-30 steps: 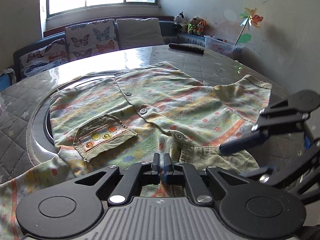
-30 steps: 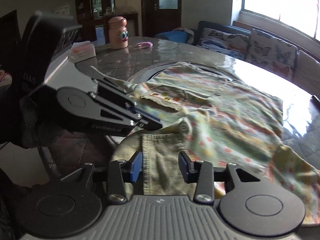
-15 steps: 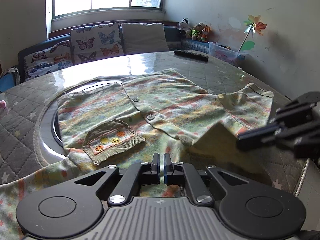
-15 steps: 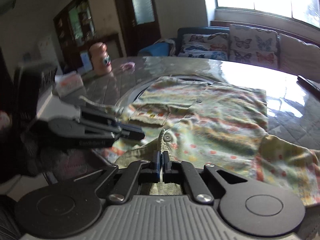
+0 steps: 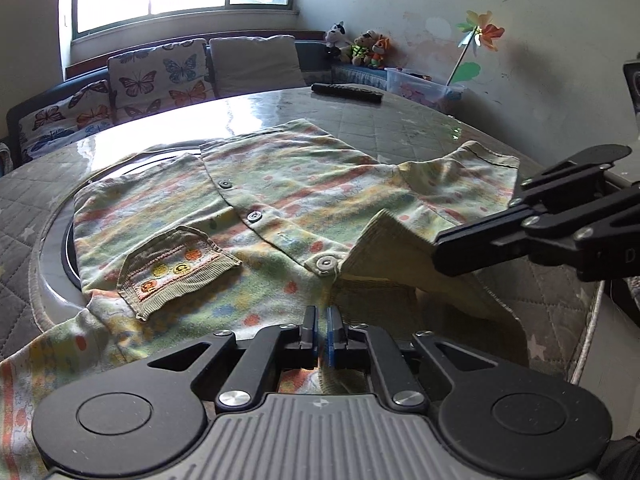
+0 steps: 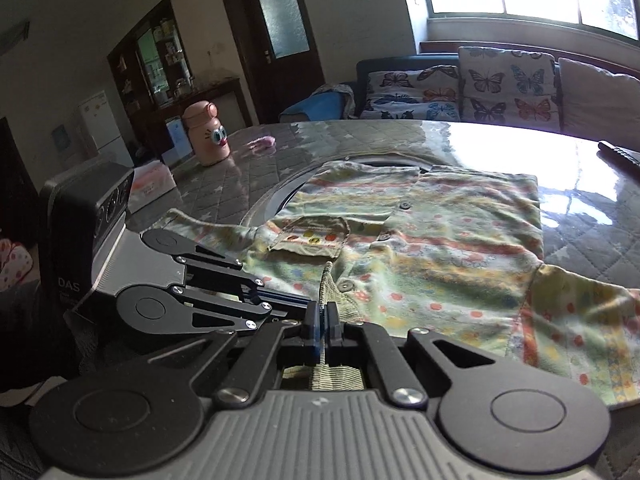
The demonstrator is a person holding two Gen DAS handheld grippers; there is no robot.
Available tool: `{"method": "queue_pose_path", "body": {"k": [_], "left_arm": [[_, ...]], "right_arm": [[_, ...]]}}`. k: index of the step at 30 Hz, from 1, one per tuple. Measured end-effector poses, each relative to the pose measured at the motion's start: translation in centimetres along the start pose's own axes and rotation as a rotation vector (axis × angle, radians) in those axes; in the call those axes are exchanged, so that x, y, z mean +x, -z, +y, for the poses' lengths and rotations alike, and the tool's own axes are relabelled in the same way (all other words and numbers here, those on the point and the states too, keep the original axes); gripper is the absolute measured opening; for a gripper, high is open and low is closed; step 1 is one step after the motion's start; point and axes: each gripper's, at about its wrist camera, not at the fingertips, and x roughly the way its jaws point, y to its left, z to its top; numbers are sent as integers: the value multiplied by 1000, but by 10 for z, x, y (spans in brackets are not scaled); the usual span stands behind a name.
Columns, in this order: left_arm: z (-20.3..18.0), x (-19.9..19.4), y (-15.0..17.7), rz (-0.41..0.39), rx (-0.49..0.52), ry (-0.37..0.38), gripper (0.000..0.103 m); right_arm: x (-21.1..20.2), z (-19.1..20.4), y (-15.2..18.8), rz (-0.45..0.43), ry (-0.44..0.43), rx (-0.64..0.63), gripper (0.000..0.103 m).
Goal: Fold clothes
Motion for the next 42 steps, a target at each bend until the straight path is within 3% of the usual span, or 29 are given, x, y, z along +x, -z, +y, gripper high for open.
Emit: {"method": "queue_pose_path", "body": {"k": [6,10,16,20,23,27,34,42], "left_arm": [[0,-6,3,-3,7,20,6],[11,-20,3,-25,-5,-14,6],[25,-37,-8,-78,-38,-65,6],[14,-31,-17,-96,-27,-32,6],[3,-23,-20,-91,-9,2,6],[-3,-9,-19,-61,-5,28,6],[-8,7,-7,4,10,40,6],[-11,5,-5,6,26,41,6]], "right_arm": [[15,12,6,64,-27,-64,3],[19,17,9,103,-51,-99,8],[11,5,-9,24,-4,-81,8],[33,-5,-10,32,50,-83,9],[48,-6,-2,72,53,-98,9],[40,-4,2,61,55,-117,9],[24,-23,13,63,84,-30,9],[7,-44,18,27,154,47,10]]}}
